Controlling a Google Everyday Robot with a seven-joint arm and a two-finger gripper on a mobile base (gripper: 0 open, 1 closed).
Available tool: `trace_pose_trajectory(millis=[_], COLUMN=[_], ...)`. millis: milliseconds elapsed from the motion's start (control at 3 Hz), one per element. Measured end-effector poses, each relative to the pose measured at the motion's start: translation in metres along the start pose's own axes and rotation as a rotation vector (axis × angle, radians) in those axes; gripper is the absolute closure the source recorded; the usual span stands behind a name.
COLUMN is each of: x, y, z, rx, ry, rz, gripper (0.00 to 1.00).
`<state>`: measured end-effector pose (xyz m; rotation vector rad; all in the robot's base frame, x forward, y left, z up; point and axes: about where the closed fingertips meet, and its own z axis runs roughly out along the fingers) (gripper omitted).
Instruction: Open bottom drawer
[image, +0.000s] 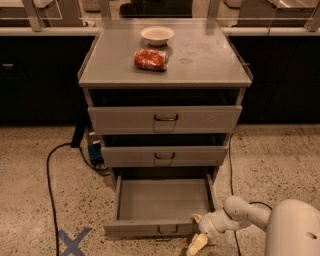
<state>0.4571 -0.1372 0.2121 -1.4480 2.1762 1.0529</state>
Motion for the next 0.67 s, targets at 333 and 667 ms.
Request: trace_pose_trajectory(millis=[333,667], x=[-0.0045,-0.0045], y=[0.0000,0.0001], z=[-0.0019,-0.0019], rx=[-0.005,-0.005], ry=[-0.001,-0.001], rz=[-0.002,-0.002], gripper=[0.00,0.00])
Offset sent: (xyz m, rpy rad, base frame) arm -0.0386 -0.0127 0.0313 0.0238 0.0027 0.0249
